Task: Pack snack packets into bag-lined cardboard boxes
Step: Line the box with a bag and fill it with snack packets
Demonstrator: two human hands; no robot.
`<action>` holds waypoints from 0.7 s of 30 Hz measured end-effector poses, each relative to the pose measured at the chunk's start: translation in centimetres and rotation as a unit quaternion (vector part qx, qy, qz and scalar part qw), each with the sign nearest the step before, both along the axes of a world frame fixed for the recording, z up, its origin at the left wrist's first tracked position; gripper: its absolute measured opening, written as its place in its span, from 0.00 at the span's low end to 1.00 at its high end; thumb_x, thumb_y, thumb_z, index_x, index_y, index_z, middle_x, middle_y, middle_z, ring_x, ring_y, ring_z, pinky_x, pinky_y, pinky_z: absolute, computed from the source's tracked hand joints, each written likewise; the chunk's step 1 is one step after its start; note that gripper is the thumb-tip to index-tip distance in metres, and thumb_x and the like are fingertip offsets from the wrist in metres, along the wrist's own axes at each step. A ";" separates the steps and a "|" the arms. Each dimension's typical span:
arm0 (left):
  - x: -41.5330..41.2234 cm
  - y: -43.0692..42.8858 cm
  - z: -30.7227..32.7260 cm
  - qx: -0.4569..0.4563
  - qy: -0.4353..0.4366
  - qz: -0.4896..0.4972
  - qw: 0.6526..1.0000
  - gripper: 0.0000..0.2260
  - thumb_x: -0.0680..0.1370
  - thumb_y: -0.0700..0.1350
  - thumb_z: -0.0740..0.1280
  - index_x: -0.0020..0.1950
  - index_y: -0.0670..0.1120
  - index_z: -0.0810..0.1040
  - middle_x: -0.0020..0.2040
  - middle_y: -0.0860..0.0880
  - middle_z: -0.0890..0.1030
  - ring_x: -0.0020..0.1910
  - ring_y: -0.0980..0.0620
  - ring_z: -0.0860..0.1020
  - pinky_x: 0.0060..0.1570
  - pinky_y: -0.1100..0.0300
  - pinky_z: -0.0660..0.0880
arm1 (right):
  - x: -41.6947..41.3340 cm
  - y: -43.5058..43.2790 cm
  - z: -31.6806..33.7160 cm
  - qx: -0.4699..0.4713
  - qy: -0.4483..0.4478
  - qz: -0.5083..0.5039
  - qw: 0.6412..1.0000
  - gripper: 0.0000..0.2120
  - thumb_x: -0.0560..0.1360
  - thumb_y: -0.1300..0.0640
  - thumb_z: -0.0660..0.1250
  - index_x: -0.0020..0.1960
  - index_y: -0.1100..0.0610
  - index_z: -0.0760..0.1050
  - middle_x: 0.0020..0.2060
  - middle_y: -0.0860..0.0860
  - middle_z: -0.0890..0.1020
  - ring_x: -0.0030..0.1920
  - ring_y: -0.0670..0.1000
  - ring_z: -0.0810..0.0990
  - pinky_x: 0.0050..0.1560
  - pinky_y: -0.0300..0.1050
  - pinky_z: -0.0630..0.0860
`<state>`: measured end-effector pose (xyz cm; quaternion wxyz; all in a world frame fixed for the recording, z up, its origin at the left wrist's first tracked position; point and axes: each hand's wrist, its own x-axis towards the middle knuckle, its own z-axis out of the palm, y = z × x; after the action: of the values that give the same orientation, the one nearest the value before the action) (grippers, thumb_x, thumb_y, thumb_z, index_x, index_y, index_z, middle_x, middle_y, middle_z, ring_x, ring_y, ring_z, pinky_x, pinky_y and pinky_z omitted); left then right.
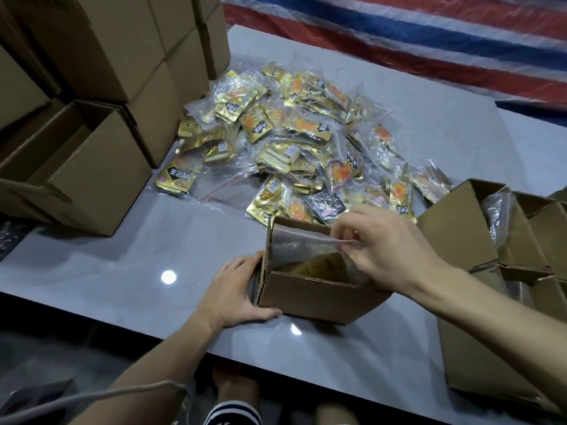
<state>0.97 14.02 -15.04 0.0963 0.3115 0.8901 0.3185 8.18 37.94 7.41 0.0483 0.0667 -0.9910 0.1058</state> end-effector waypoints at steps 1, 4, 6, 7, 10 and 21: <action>0.0 0.0 0.0 0.002 -0.001 0.000 1.000 0.48 0.58 0.78 0.70 0.73 0.57 0.69 0.63 0.58 0.75 0.65 0.55 0.71 0.64 0.59 0.67 | 0.4 -0.1 0.2 0.020 0.040 0.015 0.999 0.09 0.66 0.66 0.74 0.43 0.54 0.80 0.39 0.49 0.79 0.40 0.56 0.78 0.33 0.49 0.75; 0.0 0.1 0.1 0.012 -0.003 -0.004 1.000 0.48 0.58 0.78 0.71 0.74 0.58 0.68 0.64 0.60 0.75 0.66 0.57 0.71 0.64 0.60 0.67 | 0.6 -0.8 -0.1 0.027 -0.017 0.059 0.998 0.12 0.66 0.68 0.70 0.43 0.52 0.79 0.40 0.47 0.78 0.40 0.57 0.79 0.35 0.50 0.76; 0.0 0.0 0.0 0.011 -0.002 -0.011 1.000 0.47 0.58 0.77 0.71 0.73 0.58 0.69 0.64 0.60 0.75 0.66 0.57 0.71 0.64 0.60 0.67 | 0.1 -0.9 -0.4 0.015 -0.172 0.076 0.982 0.06 0.73 0.59 0.70 0.47 0.48 0.80 0.41 0.43 0.78 0.44 0.50 0.79 0.43 0.47 0.76; 0.0 0.1 0.0 0.009 -0.001 -0.012 1.000 0.48 0.58 0.77 0.71 0.73 0.57 0.69 0.64 0.60 0.75 0.66 0.57 0.71 0.64 0.60 0.67 | -0.3 -0.8 -0.6 0.010 -0.238 0.083 0.968 0.02 0.77 0.53 0.69 0.47 0.47 0.80 0.40 0.40 0.80 0.42 0.44 0.79 0.45 0.43 0.75; -0.1 0.2 0.0 0.009 0.002 -0.006 1.000 0.47 0.58 0.76 0.72 0.73 0.57 0.70 0.64 0.60 0.75 0.66 0.57 0.71 0.65 0.59 0.67 | -1.0 -1.5 -0.4 -0.029 -0.382 0.055 0.922 0.19 0.84 0.40 0.53 0.46 0.40 0.81 0.38 0.30 0.79 0.43 0.33 0.77 0.46 0.32 0.69; 0.0 0.2 0.3 0.022 -0.002 -0.008 1.000 0.47 0.58 0.75 0.73 0.73 0.58 0.69 0.64 0.61 0.75 0.65 0.57 0.71 0.63 0.62 0.67 | -1.5 -2.7 -2.1 0.009 -0.250 0.024 0.968 0.21 0.82 0.37 0.45 0.48 0.45 0.72 0.44 0.45 0.80 0.53 0.56 0.79 0.47 0.52 0.71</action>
<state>1.00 14.26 -14.70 0.0938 0.3197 0.8801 0.3382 6.66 35.25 5.33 -0.2044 0.0626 -0.9705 0.1116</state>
